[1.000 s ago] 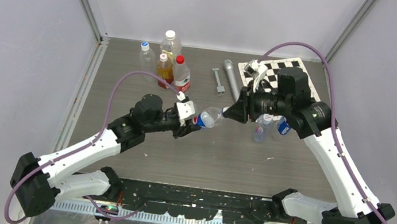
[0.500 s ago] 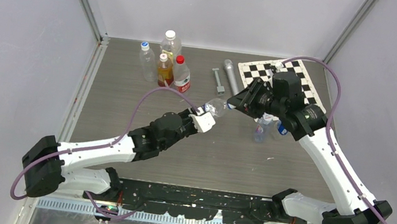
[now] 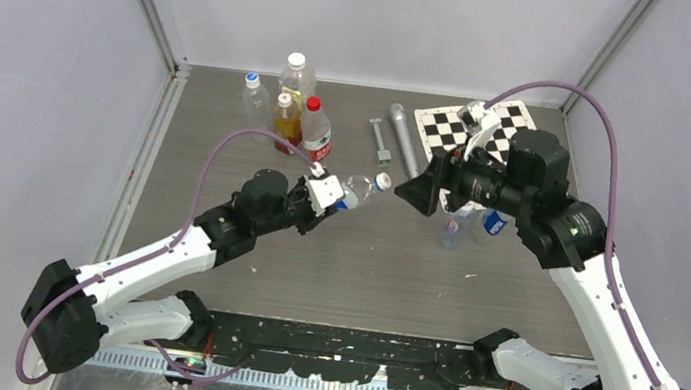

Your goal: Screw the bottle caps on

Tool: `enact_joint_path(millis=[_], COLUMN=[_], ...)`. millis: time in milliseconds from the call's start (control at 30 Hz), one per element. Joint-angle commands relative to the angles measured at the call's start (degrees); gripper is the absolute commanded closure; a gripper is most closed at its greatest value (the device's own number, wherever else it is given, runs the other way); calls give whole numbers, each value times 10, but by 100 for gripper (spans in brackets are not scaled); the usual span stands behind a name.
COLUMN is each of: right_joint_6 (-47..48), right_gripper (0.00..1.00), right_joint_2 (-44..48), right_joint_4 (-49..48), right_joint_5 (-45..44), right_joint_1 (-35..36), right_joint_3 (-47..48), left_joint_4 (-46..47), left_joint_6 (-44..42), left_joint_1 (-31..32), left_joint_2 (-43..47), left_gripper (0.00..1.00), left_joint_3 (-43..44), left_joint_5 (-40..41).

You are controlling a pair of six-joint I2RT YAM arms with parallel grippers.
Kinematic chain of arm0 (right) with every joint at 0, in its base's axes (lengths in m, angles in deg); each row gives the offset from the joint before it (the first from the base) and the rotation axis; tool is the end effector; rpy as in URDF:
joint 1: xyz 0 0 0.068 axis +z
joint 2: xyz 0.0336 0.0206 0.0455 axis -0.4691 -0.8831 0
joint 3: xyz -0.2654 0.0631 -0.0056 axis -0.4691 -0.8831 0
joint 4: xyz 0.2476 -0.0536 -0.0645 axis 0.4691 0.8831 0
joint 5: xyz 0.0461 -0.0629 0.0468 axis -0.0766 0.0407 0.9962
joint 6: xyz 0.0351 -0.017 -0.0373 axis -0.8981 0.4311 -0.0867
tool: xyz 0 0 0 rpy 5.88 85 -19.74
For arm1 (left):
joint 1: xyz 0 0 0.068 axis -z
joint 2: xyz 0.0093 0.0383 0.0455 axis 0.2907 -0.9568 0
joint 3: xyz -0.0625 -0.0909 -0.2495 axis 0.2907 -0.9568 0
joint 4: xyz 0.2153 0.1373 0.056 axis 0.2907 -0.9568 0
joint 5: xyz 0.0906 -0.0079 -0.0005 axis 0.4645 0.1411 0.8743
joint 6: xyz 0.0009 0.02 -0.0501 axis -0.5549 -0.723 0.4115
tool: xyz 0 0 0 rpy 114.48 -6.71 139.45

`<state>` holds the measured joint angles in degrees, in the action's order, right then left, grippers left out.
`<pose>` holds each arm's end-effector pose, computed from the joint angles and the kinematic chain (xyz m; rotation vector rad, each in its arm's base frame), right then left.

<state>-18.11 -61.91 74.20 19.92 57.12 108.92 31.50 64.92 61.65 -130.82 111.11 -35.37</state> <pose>0.1709 0.1108 0.4377 -0.4490 1.9954 0.9180 0.1708 -0.1722 0.2791 0.9913 1.6101 -0.3986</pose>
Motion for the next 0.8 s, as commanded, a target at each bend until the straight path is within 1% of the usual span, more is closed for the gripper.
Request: enact_joint_path(millis=[0,33,133,167,300,400,567,767], right_joint_6=[265,307,374,410,478,502,518,524], right_gripper=[22,22,23,23,24,26,29,36], right_joint_2=[27,29,26,21,1,-8,-15,-24], right_joint_4=[30,37,74,85,142,169,174,174], right_joint_5=[147,158,179,190,219,227,230,230], right_joint_1=[3,2,3,2,2,2,2,2], right_joint_3=[18,17,20,25,37,39,34,32], left_joint_4=[-84,-92,-111,-115,-122,-118,-114,-113], left_joint_6=[20,19,18,18,19,21,22,23], left_joint_1=[-27,-29,-32,-33,-33,-33,-33,-33], left_joint_2=[6,3,-13,-18,-36,-42,-47,-54], left_gripper=[100,100,100,100,100,100,100,100], left_joint_3=[41,49,70,77,96,103,107,112], left_joint_5=[-237,-272,-324,-336,-370,-384,-394,-401])
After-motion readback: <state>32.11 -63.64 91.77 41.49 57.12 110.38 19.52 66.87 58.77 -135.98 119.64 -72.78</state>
